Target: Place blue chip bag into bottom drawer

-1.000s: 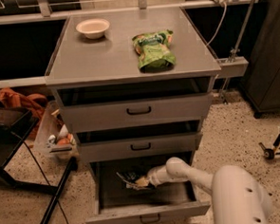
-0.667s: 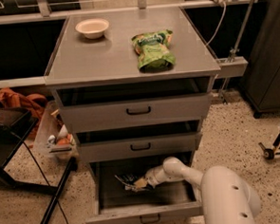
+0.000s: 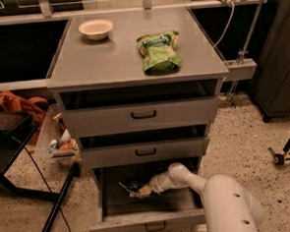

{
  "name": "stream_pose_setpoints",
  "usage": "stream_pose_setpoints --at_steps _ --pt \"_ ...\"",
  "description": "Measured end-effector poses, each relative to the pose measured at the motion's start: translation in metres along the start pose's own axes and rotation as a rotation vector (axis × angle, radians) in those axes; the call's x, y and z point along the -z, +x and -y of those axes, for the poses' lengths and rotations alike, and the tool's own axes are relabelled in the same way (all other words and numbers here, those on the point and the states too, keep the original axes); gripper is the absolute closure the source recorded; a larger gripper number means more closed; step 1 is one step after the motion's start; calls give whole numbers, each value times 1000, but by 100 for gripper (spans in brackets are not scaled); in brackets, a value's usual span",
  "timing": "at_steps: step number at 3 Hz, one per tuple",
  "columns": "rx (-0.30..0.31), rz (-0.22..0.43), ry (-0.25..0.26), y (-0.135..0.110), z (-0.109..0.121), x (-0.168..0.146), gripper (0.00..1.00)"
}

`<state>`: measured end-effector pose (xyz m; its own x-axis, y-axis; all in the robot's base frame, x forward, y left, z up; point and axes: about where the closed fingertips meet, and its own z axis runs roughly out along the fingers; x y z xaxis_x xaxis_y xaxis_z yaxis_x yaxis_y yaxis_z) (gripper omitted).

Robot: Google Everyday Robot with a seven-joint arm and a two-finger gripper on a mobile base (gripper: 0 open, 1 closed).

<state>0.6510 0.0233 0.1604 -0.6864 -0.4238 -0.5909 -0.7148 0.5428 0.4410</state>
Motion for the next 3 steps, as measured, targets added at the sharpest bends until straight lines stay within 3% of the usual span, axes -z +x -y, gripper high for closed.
stream_pose_setpoints --at_steps 1,2,3 --pt "7 11 -17 1 -1 -1 11" --pt "10 26 -14 3 -2 2 0" --pt "20 53 20 4 -2 15 0"
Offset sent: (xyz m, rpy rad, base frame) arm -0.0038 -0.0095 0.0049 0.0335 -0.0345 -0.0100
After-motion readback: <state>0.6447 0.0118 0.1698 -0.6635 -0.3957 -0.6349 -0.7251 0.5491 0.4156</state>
